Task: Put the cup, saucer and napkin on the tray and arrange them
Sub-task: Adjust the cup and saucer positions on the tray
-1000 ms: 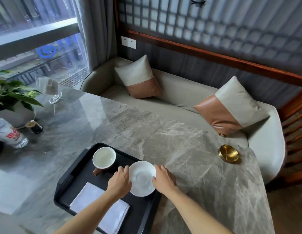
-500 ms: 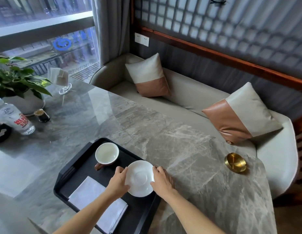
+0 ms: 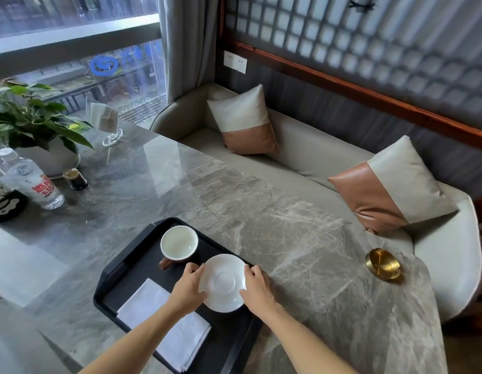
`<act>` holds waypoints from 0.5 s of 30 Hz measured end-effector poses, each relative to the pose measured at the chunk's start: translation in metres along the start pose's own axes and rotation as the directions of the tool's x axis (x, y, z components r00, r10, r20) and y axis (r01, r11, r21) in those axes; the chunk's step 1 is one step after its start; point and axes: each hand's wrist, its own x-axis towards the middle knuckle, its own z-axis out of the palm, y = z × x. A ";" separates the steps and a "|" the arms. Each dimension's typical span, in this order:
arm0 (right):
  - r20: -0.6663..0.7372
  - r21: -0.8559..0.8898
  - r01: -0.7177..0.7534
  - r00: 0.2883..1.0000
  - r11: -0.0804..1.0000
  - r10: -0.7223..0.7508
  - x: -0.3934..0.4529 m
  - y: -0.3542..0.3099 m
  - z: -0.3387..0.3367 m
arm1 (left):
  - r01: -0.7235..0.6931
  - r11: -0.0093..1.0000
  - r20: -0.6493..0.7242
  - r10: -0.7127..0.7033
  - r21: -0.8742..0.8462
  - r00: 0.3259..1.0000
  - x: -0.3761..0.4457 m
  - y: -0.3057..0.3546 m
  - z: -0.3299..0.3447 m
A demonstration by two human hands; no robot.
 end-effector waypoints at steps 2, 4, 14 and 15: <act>-0.001 0.011 -0.003 1.000 1.000 0.003 0.000 0.000 0.000 | -0.006 1.000 0.000 0.006 0.001 1.000 0.000 -0.001 0.000; -0.001 0.030 -0.009 1.000 1.000 0.009 0.001 0.000 0.000 | -0.011 1.000 0.002 0.011 0.014 1.000 -0.001 -0.002 0.000; -0.090 0.356 -0.040 0.993 0.934 0.077 -0.035 0.006 -0.001 | -0.079 0.989 0.006 0.079 0.121 0.997 -0.026 -0.031 -0.024; -0.109 0.374 -0.047 0.990 0.926 0.094 -0.042 0.005 0.000 | -0.091 0.987 0.015 0.090 0.135 0.996 -0.030 -0.038 -0.030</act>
